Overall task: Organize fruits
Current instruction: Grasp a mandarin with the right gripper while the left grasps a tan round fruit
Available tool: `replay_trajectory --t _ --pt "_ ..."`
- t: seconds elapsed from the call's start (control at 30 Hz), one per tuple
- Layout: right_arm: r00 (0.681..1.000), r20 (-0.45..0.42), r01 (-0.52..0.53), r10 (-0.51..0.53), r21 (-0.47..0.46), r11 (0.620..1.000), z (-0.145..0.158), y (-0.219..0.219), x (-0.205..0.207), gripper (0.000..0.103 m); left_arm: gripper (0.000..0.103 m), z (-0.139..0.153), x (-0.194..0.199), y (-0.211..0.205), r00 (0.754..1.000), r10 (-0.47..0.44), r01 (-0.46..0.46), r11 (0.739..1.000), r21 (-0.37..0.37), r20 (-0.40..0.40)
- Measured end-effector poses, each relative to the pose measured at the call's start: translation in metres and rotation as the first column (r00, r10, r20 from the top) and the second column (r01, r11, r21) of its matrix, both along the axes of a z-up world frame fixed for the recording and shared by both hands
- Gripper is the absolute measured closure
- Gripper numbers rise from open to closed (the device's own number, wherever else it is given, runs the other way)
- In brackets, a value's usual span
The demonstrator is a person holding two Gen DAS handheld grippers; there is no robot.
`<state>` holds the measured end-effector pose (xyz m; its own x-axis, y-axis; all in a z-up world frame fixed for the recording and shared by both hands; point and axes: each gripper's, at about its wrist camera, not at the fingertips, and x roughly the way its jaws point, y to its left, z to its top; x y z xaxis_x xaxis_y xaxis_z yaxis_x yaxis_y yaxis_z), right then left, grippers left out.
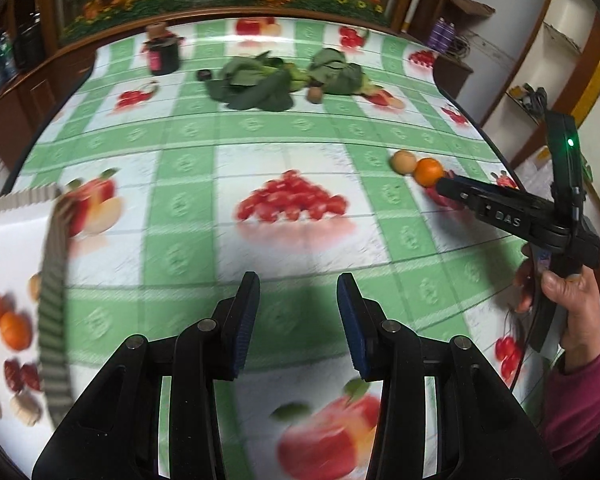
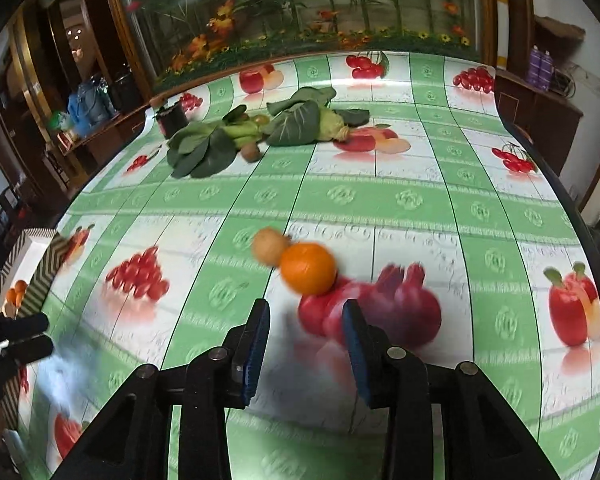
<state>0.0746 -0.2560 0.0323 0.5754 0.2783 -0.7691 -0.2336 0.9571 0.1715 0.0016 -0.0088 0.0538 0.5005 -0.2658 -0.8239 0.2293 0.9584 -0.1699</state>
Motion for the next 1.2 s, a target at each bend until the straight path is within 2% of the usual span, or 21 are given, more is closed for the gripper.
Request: replay_trajectory --t 0.23,0.37,0.63,0.87,1.2 --pt "0.996 0.006 -0.093 0.094 -0.054 0.994 -0.006 0.014 0.029 0.066 0.063 -0.001 0.026 -0.033 0.999 -0.041 0.041 0.999 -0.001 -0.003" --pt "0.994 -0.013 -0.109 0.109 -0.02 0.994 -0.014 0.009 0.035 0.07 0.063 -0.002 0.042 -0.052 0.998 -0.068 0.068 0.998 0.002 -0.003" --pt "1.0 0.01 -0.011 0.011 0.049 0.999 0.002 -0.029 0.02 0.07 0.064 -0.007 0.08 -0.099 0.991 -0.135 0.135 0.991 0.003 0.016" --pt "0.996 -0.015 0.089 -0.088 0.119 0.989 -0.002 -0.065 0.021 0.07 0.064 -0.022 0.106 -0.135 0.983 -0.184 0.184 0.983 0.001 0.001" --pt "0.996 -0.052 0.083 -0.077 0.122 0.989 -0.013 -0.068 0.026 0.07 0.065 -0.032 0.122 -0.158 0.977 -0.215 0.215 0.976 -0.019 0.003"
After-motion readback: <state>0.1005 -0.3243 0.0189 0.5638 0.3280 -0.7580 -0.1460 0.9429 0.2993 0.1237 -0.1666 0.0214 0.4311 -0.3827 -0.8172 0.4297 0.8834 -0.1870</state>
